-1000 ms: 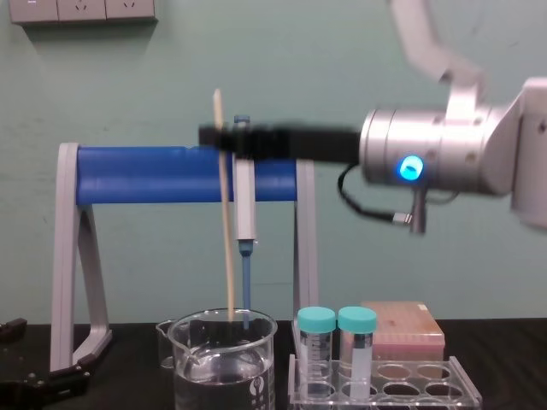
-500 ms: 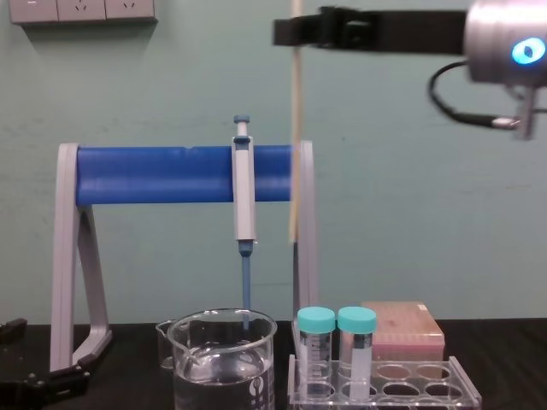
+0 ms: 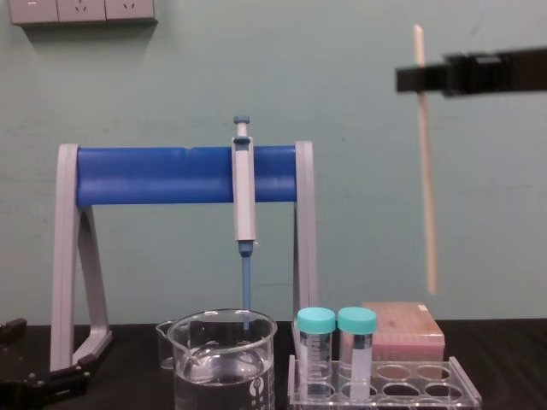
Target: Hold the thermometer with one hand and immerse one end into the beaker, then reinsert it into the test tube rack.
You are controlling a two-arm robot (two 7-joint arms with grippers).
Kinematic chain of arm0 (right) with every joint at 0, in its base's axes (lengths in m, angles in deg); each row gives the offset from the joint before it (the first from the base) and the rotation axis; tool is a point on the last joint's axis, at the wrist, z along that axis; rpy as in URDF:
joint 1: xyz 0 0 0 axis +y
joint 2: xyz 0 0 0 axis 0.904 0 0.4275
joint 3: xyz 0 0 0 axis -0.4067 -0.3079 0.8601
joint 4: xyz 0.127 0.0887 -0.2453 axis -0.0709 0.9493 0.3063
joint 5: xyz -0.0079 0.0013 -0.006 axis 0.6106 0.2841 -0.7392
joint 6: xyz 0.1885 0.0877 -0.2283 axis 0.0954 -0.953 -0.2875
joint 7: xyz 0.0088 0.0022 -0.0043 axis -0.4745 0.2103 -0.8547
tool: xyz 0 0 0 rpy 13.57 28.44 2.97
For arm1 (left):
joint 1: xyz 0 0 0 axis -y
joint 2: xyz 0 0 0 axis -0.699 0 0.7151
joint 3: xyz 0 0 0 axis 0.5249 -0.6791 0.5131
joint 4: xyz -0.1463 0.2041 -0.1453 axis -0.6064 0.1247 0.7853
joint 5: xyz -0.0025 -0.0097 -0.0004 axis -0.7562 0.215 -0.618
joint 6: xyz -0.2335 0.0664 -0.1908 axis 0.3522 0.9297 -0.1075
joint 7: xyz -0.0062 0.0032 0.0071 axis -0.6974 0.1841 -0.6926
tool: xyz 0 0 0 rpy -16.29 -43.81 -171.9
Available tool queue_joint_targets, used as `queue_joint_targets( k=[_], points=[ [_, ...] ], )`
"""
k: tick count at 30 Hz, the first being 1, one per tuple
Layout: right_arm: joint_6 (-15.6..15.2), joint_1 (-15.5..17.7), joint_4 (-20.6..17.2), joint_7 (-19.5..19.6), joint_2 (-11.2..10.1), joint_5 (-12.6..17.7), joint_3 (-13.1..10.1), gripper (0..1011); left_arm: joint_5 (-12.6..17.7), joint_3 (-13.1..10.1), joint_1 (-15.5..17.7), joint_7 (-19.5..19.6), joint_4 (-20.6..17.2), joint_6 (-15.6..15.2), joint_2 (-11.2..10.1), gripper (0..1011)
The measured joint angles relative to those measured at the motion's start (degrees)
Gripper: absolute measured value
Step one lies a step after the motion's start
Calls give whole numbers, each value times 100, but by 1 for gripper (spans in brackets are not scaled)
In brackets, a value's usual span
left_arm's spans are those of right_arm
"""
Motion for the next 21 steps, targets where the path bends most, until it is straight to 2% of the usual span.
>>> queue_joint_targets(
  k=[3, 7, 16, 21],
  points=[
    [-23, 162, -1, 91, -108, -98, -75, 54, 0, 0, 0, 0, 0, 0, 0, 1004],
    [-46, 280, 85, 109, -119, -118, -128, 53, 0, 0, 0, 0, 0, 0, 0, 1004],
    [48, 406, 383, 15, 19, -55, -165, 53, 0, 0, 0, 0, 0, 0, 0, 1004],
    [194, 412, 556, -79, 48, -146, -88, 53, 0, 0, 0, 0, 0, 0, 0, 1004]
  ],
)
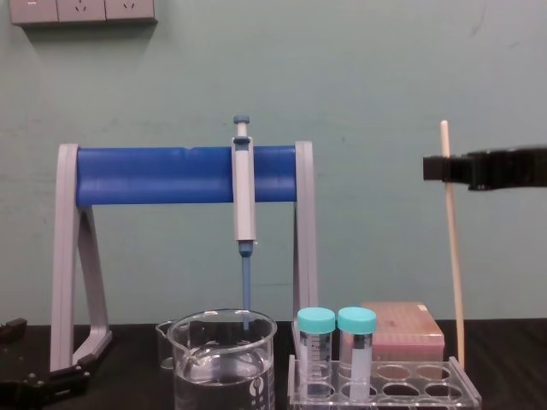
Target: Hold the thermometer with one hand and immerse one end into the beaker, then reinsert it into the test tube rack.
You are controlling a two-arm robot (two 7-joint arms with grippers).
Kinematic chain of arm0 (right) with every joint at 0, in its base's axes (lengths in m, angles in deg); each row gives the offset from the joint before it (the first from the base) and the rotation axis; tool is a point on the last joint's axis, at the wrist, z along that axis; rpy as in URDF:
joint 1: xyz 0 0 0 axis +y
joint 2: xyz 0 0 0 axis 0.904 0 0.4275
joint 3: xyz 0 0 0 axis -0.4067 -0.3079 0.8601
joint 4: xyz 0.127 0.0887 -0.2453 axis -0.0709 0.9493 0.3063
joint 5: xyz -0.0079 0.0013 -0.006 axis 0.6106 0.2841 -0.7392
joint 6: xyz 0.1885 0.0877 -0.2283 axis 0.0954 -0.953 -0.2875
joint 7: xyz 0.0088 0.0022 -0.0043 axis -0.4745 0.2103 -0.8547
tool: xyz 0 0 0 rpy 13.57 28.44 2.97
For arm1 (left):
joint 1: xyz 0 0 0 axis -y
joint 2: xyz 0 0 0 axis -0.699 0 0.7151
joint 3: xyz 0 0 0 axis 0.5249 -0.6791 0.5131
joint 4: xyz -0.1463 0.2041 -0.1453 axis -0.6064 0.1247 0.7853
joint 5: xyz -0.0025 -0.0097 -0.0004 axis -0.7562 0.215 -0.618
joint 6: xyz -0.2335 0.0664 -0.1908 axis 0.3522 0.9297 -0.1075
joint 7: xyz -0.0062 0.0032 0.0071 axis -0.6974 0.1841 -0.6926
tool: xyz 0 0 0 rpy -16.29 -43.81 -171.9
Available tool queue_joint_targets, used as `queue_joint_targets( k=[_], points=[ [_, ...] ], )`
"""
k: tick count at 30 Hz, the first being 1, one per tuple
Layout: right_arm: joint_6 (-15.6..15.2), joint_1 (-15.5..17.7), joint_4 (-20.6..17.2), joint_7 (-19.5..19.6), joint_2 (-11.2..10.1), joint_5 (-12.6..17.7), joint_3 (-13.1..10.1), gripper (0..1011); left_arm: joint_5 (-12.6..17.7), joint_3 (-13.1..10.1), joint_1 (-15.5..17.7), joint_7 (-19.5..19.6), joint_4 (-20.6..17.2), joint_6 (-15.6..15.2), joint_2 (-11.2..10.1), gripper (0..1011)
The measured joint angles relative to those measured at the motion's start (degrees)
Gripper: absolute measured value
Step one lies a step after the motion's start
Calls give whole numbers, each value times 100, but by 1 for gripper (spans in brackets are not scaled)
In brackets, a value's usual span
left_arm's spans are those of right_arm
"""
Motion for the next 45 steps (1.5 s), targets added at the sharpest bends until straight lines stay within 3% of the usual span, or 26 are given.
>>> queue_joint_targets(
  k=[8, 22, 32, 45],
  points=[
    [256, -64, 245, -160, 62, -247, 101, 54, 0, 0, 0, 0, 0, 0, 0, 1004],
    [525, -226, 718, -467, 297, -411, 225, 54, 0, 0, 0, 0, 0, 0, 0, 1004],
    [632, -327, 997, -596, 423, -608, 383, 54, 0, 0, 0, 0, 0, 0, 0, 1004],
    [627, -212, 1151, -635, 481, -677, 396, 53, 0, 0, 0, 0, 0, 0, 0, 1004]
  ],
)
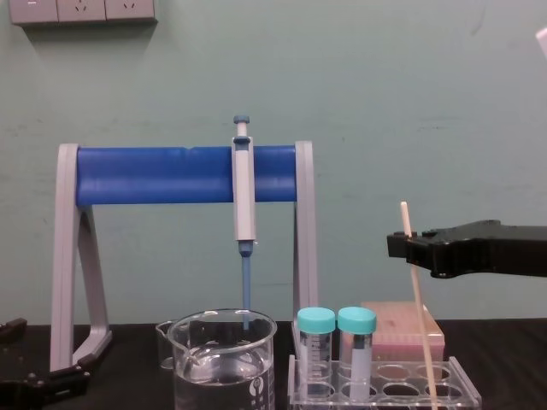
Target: Hold the thermometer with one hand and immerse one end into the beaker, then reinsert it into the test tube rack.
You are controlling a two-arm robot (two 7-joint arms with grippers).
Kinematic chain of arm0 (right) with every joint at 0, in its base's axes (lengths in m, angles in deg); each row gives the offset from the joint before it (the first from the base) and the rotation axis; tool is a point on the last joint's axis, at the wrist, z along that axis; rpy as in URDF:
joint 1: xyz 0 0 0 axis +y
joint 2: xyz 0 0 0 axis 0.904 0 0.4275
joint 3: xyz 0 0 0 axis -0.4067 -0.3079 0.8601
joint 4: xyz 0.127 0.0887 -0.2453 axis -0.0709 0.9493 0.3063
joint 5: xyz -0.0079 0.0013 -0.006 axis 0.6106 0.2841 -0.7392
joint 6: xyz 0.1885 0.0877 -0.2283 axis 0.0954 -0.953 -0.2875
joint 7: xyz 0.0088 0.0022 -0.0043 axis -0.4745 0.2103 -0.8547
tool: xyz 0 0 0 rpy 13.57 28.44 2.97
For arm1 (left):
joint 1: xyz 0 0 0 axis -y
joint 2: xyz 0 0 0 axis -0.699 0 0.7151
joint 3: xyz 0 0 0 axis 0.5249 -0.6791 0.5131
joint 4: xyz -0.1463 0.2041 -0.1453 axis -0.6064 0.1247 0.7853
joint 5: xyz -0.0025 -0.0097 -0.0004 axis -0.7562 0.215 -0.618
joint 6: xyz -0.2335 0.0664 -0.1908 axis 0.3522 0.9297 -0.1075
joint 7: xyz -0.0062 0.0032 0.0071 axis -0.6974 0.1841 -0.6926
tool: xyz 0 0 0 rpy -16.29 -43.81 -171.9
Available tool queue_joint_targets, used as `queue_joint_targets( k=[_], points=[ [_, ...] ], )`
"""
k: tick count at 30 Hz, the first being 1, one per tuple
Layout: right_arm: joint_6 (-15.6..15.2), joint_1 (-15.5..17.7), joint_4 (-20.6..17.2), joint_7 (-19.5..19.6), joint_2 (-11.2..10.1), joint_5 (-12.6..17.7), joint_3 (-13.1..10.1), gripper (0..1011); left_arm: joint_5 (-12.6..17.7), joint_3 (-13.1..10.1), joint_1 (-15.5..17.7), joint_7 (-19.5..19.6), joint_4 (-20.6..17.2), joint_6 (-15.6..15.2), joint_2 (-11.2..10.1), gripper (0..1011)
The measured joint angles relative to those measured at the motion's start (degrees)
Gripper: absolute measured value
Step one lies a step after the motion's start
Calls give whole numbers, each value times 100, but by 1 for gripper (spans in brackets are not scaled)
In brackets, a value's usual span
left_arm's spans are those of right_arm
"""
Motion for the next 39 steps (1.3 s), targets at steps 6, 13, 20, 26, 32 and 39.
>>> queue_joint_targets(
  k=[6, 13, 20, 26, 32, 39],
  points=[
    [8, 24, 51, -4, 10, -36, -23, 53, 0, 0, 0, 0, 0, 0, 0, 1003],
    [19, 28, 110, -21, 31, -64, -45, 53, 0, 0, 0, 0, 0, 0, 0, 1004],
    [14, 20, 179, -50, 58, -67, -56, 54, 0, 0, 0, 0, 0, 0, 0, 1004],
    [-37, 24, 204, -38, 79, -68, -70, 54, 0, 0, 0, 0, 0, 0, 0, 1004],
    [-63, 22, 225, -21, 98, -69, -74, 54, 0, 0, 0, 0, 0, 0, 0, 1004],
    [-63, 18, 222, -17, 94, -69, -74, 54, 0, 0, 0, 0, 0, 0, 0, 1004]
  ],
)
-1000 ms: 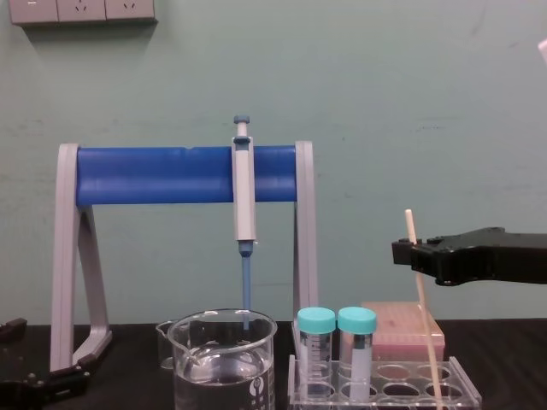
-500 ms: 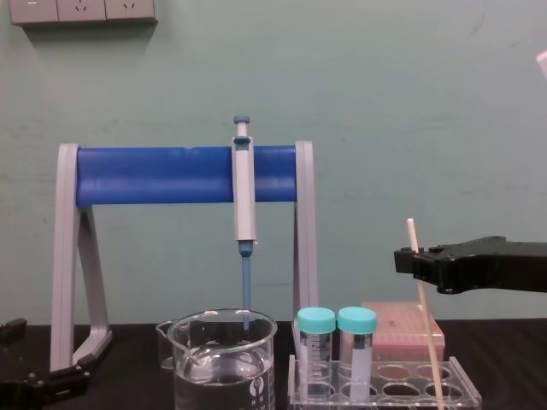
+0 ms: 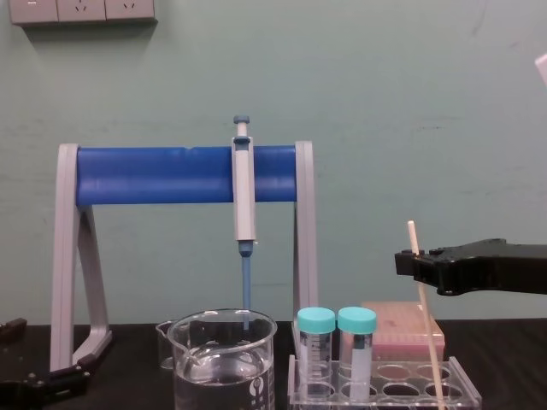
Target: Hold the thermometer with one hand and immerse one end into the beaker, then reinsert it into the test tube rack.
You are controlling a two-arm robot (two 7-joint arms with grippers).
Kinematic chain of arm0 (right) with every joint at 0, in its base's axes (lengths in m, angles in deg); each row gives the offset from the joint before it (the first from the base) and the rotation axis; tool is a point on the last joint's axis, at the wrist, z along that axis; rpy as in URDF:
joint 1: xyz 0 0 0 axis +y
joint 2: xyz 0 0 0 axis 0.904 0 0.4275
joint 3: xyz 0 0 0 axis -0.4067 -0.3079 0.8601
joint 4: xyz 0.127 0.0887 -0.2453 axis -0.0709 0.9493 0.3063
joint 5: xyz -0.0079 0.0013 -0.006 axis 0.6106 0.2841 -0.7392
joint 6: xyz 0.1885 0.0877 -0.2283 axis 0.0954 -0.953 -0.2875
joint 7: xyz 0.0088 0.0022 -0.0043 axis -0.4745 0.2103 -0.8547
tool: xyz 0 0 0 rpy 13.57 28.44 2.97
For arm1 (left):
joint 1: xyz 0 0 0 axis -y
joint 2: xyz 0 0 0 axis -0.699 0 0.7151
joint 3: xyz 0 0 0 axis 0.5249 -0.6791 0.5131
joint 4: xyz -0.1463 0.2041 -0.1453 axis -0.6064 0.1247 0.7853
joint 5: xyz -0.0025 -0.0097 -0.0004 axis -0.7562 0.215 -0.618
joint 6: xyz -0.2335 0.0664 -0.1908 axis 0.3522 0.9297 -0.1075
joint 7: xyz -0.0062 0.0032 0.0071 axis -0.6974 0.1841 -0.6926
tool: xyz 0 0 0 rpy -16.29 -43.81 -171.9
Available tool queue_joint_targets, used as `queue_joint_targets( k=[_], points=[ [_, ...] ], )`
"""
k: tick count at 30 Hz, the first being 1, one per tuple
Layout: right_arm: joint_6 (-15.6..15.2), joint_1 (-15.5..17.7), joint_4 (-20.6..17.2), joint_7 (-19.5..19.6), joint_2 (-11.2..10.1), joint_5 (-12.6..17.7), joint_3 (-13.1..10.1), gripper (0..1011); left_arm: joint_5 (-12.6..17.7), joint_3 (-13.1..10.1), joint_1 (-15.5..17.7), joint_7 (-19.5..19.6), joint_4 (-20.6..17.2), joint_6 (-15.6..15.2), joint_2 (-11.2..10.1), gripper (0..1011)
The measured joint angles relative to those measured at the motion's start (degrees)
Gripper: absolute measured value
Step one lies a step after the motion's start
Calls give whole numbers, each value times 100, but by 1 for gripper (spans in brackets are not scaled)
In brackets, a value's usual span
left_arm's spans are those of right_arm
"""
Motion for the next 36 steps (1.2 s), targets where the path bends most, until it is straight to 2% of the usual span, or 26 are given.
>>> queue_joint_targets(
  k=[12, 21, 22, 25, 26, 27, 31, 36],
  points=[
    [0, 0, -6, 6, -6, 3, 0, 68, 0, 0, 0, 0, 0, 0, 0, 1004],
    [2, 0, -10, 6, -7, 3, 1, 360, 0, 0, 0, 0, 0, 0, 0, 1004],
    [2, 0, -11, 6, -7, 3, 1, 360, 0, 0, 0, 0, 0, 0, 0, 1004],
    [2, 0, -12, 6, -7, 3, 1, 488, 0, 0, 0, 0, 0, 0, 0, 1003],
    [3, 0, -11, 6, -7, 3, 1, 488, 0, 0, 0, 0, 0, 0, 0, 1003],
    [2, 0, -11, 6, -7, 3, 1, 550, 0, 0, 0, 0, 0, 0, 0, 1004],
    [2, 0, -11, 6, -8, 3, 1, 692, 0, 0, 0, 0, 0, 0, 0, 1004],
    [2, 0, -12, 6, -8, 3, 1, 822, 0, 0, 0, 0, 0, 0, 0, 1004]
  ],
)
